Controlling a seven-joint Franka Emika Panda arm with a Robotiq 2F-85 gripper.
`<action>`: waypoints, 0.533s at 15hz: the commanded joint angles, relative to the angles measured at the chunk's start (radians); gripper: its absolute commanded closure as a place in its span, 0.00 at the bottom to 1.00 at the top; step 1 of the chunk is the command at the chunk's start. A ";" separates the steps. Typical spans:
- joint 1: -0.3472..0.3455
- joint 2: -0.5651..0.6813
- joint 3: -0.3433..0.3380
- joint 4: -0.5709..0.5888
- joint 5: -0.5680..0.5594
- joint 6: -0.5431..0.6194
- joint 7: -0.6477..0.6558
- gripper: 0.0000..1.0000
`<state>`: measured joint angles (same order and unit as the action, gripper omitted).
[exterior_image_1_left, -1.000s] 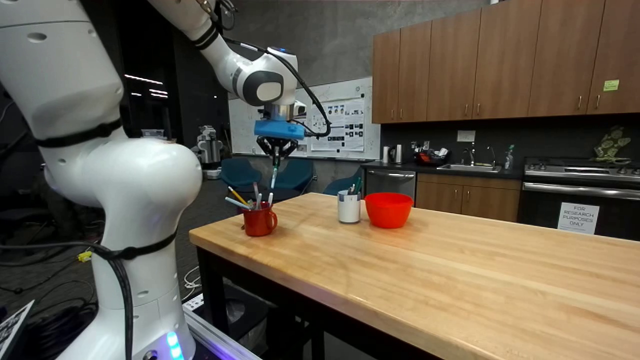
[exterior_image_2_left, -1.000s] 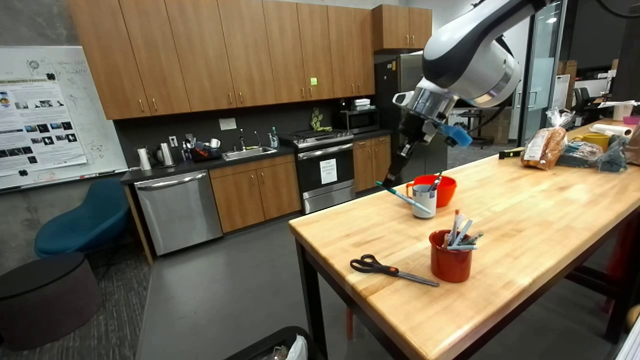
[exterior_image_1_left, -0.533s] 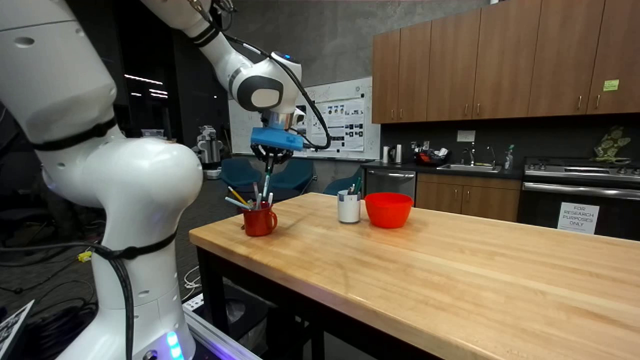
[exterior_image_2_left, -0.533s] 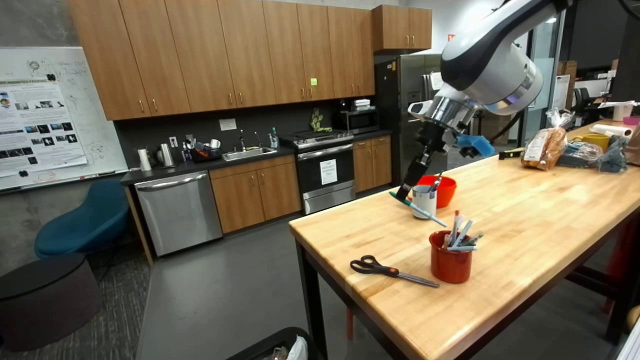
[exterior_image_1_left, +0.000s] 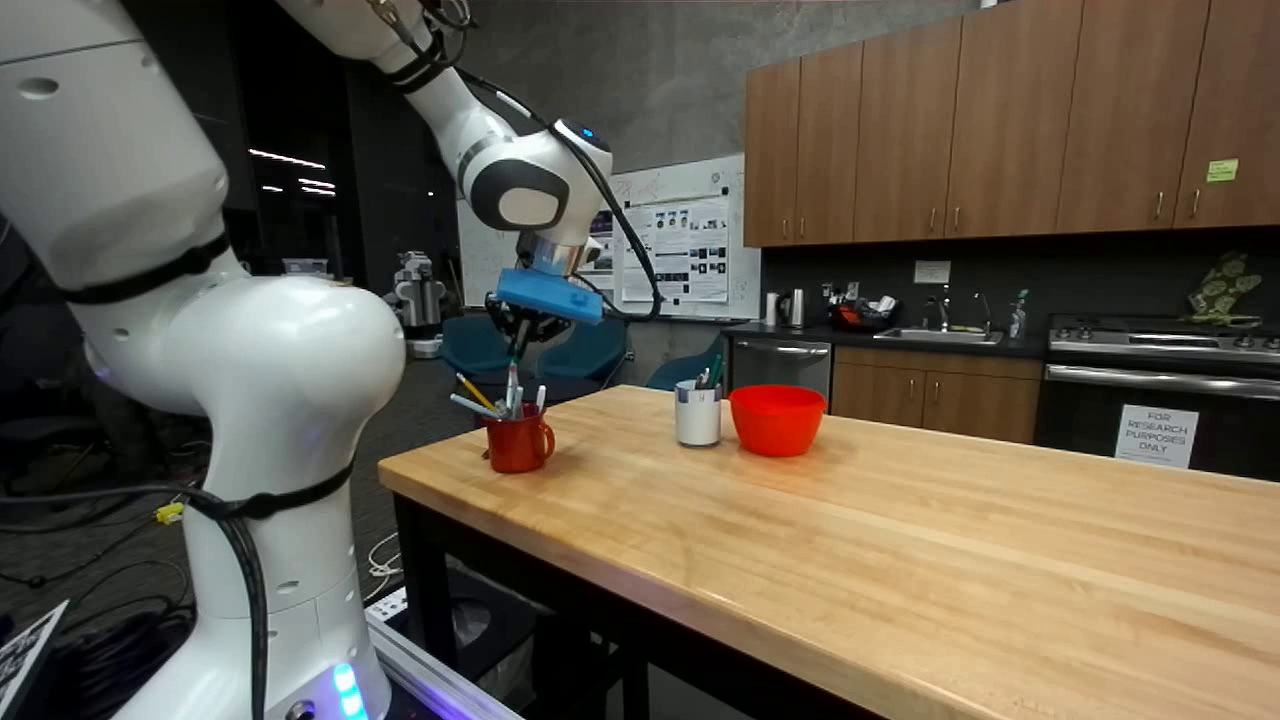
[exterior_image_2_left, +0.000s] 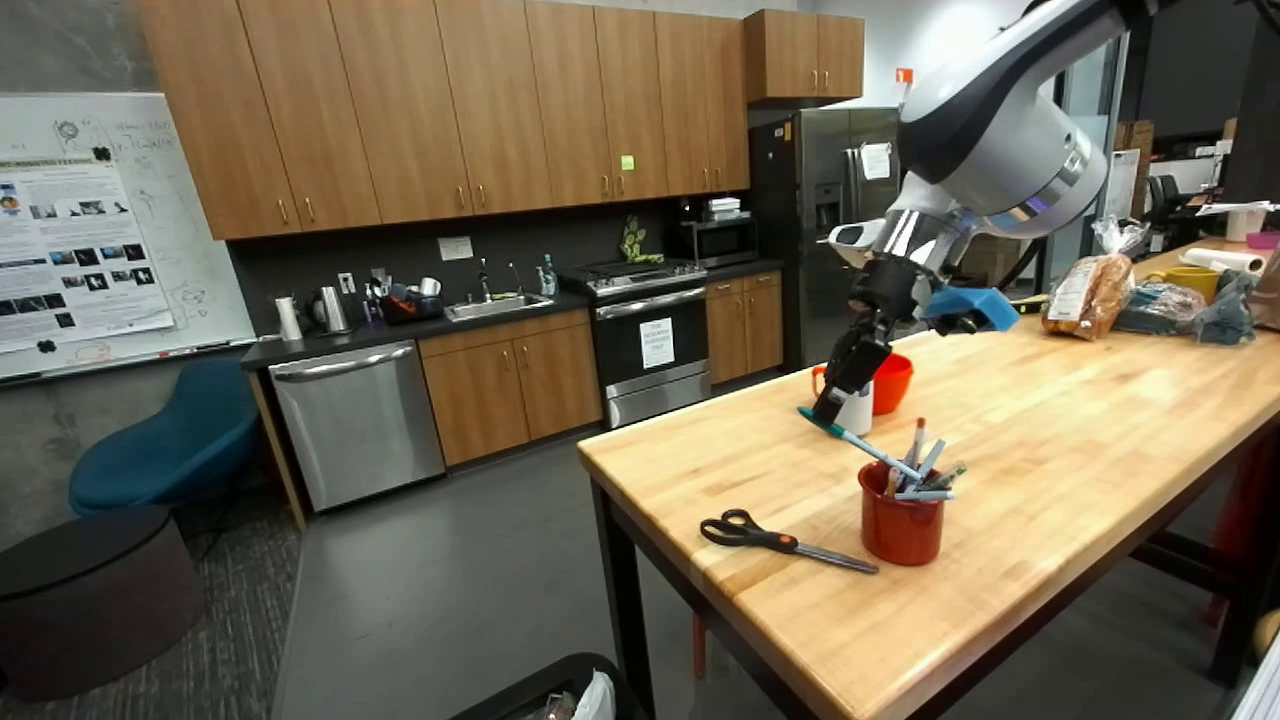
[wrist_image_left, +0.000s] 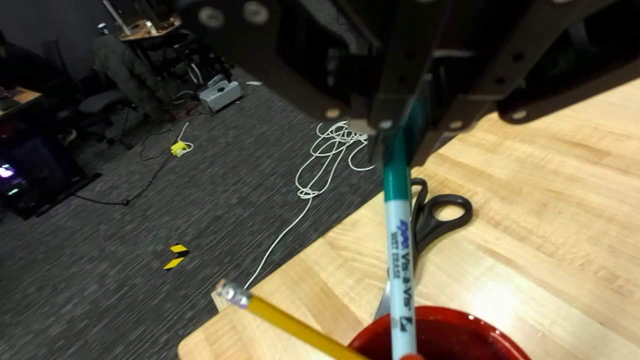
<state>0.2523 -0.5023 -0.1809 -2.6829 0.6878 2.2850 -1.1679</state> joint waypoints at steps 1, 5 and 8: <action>-0.012 0.016 -0.024 0.003 0.051 -0.095 -0.128 0.97; -0.044 0.054 -0.025 0.021 0.087 -0.193 -0.242 0.97; -0.068 0.090 -0.014 0.045 0.108 -0.249 -0.322 0.97</action>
<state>0.2137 -0.4594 -0.2059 -2.6781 0.7625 2.0983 -1.4080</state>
